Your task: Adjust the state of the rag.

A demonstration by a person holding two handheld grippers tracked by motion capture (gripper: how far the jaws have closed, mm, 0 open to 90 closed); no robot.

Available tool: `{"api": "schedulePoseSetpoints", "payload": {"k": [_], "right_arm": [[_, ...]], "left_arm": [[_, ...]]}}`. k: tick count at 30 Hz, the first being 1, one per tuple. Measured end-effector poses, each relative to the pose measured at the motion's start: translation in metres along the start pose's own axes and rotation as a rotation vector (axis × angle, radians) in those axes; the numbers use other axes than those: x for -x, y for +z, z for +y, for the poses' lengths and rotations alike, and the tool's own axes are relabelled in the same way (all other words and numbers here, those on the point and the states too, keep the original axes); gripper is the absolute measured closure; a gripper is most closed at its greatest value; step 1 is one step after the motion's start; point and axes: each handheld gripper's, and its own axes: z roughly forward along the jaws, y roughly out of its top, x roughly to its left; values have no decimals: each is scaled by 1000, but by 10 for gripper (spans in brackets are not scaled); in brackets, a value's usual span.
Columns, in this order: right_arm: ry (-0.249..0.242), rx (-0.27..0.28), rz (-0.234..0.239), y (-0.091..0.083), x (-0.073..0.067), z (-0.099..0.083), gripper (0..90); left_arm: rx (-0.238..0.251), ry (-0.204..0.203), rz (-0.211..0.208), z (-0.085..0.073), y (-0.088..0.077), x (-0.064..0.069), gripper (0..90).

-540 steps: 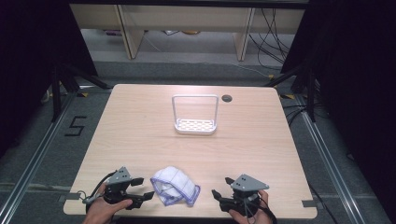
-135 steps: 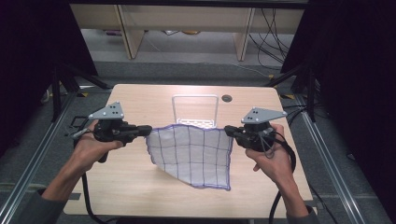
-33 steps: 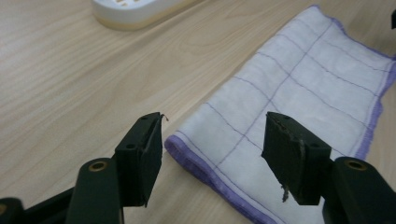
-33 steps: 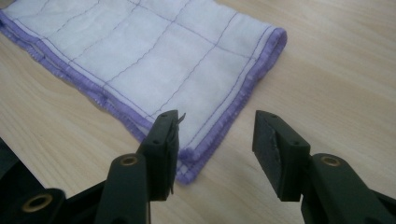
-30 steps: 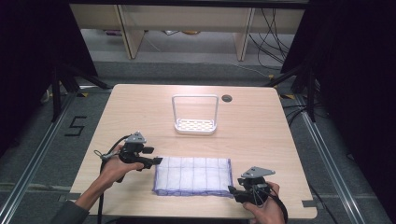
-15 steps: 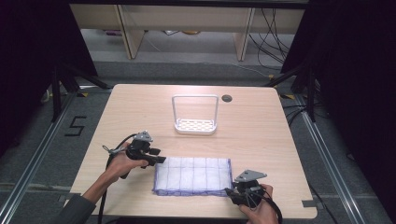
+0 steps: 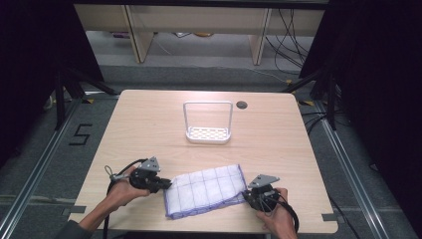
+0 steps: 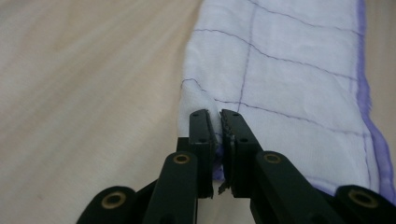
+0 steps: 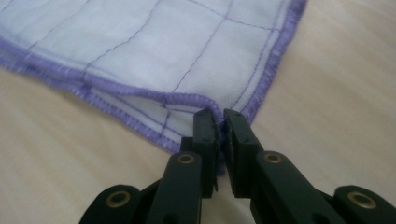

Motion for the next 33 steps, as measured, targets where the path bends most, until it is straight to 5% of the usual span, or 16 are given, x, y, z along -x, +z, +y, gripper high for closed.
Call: {"api": "schedulePoseSetpoints", "payload": {"k": [7,13,17,20,24,25,29,33], "right_arm": [[-27,43,-12,26,27,31,849],[-91,45,1,55,34,69,855],[-108,67,10,71,41,90,847],[-104,71,7,77,44,100,759],[-14,68,-31,63,55,105,687],[-7,107,-52,59,57,104,687],[74,117,-51,38,55,102,611],[125,118,-43,38,49,105,527]], "left_arm": [[18,-29,-49,-28,-9,37,826],[31,-41,-119,-24,-4,63,810],[30,-9,-139,-20,3,77,774],[33,0,-155,-15,4,82,732],[49,-16,-160,-12,-1,78,629],[63,-35,-155,-11,-3,76,618],[125,-53,-75,7,-14,53,582],[162,-94,-3,29,-7,27,575]]}}
